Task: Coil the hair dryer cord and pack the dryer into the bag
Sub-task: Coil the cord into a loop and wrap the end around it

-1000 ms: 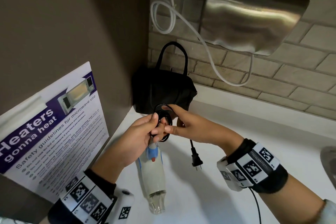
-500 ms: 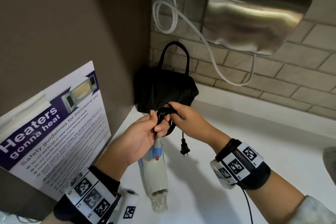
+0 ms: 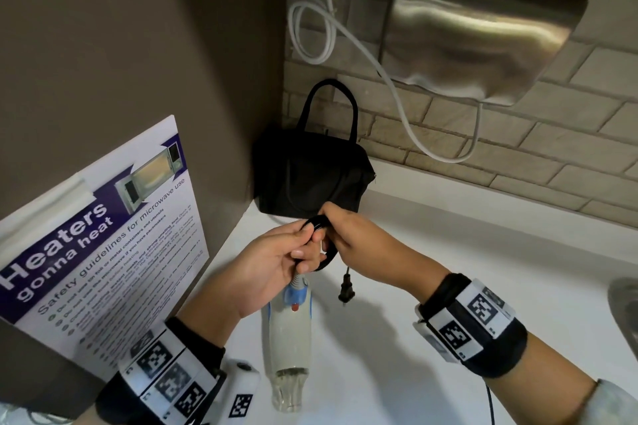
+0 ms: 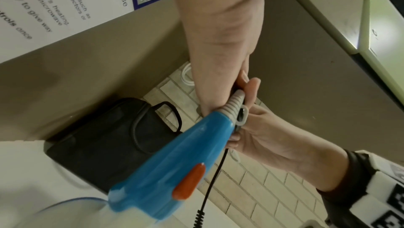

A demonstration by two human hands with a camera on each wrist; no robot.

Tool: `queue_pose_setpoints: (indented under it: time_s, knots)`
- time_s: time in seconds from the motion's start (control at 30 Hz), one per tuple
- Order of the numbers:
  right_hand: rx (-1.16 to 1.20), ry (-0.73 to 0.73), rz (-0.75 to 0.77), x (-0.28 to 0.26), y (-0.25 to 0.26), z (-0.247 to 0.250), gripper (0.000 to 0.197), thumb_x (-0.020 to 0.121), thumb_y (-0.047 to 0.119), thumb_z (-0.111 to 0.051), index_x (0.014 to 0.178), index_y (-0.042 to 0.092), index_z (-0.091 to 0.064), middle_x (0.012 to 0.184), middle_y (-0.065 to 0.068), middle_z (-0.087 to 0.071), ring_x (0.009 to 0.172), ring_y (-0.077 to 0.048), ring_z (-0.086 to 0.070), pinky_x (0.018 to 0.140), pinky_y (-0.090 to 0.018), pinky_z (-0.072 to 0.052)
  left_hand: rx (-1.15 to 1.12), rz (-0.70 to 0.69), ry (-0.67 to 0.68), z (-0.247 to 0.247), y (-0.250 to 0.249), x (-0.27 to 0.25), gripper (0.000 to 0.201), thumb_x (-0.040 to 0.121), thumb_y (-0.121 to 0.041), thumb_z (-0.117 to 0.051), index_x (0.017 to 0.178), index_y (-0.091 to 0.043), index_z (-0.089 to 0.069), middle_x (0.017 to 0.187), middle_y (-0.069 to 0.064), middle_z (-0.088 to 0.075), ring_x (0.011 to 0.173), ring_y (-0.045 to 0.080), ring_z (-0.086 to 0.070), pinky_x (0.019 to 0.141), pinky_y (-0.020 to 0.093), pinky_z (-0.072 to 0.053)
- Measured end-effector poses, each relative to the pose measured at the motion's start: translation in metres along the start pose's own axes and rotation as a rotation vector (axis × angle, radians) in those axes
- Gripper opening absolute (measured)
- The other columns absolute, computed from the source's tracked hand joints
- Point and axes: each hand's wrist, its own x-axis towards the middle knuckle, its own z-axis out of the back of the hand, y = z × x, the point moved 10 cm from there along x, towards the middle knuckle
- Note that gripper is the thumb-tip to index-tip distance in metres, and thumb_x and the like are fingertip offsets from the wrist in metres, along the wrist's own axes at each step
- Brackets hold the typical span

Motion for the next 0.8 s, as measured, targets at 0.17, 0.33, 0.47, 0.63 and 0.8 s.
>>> queue_pose_setpoints:
  time_s: [0.17, 0.33, 0.47, 0.63, 0.8]
  knots:
    - [0.271, 0.049, -0.074, -0.004, -0.003, 0.005, 0.015, 0.097, 0.02, -0.049, 0.088, 0.01, -0.056, 0.077, 0.007, -0.058, 0.071, -0.011, -0.056, 0.068, -0.023, -0.044, 0.041, -0.01, -0.024, 0.01, -0.002, -0.004, 0.026, 0.093, -0.032, -0.042, 0.079, -0.011, -0.049, 0.055, -0.006, -0.028, 0.052, 0.011, -0.03, 0.09, 0.04, -0.029]
    - [1.078, 0.295, -0.182, -0.021, 0.003, -0.014, 0.017, 0.092, 0.028, -0.058, 0.078, 0.018, -0.058, 0.071, 0.009, -0.053, 0.053, -0.002, -0.036, 0.053, -0.016, -0.029, 0.016, 0.016, 0.0, 0.009, -0.007, -0.006, 0.029, 0.092, -0.033, -0.043, 0.072, -0.014, -0.049, 0.054, -0.006, -0.03, 0.052, 0.012, -0.034, 0.078, 0.025, -0.046]
    - [1.342, 0.468, -0.242, -0.032, 0.011, -0.03, 0.032, 0.093, 0.042, -0.046, 0.09, 0.013, -0.058, 0.074, 0.002, -0.052, 0.05, -0.002, -0.029, 0.053, -0.02, -0.021, -0.006, 0.081, 0.07, 0.002, -0.002, -0.01, 0.031, 0.09, -0.034, -0.044, 0.07, -0.011, -0.047, 0.053, -0.004, -0.032, 0.053, 0.012, -0.04, 0.059, 0.019, -0.044]
    - [1.302, 0.272, -0.336, -0.029, -0.005, -0.024, 0.031, 0.093, 0.038, -0.044, 0.071, 0.018, -0.054, 0.06, 0.006, -0.04, 0.056, -0.01, -0.017, 0.05, -0.017, -0.023, 0.021, 0.065, 0.104, 0.0, 0.001, -0.007, 0.032, 0.094, -0.037, -0.04, 0.072, -0.015, -0.047, 0.058, -0.005, -0.035, 0.061, 0.012, -0.046, 0.066, 0.02, -0.043]
    - [1.385, 0.174, -0.328, -0.031, -0.012, -0.029, 0.031, 0.094, 0.033, -0.045, 0.07, 0.016, -0.055, 0.06, 0.004, -0.041, 0.054, -0.01, -0.018, 0.051, -0.018, -0.026, 0.076, 0.038, 0.095, 0.002, 0.008, -0.01, 0.029, 0.094, -0.036, -0.037, 0.075, -0.016, -0.044, 0.06, -0.007, -0.036, 0.066, 0.011, -0.047, 0.07, 0.019, -0.042]
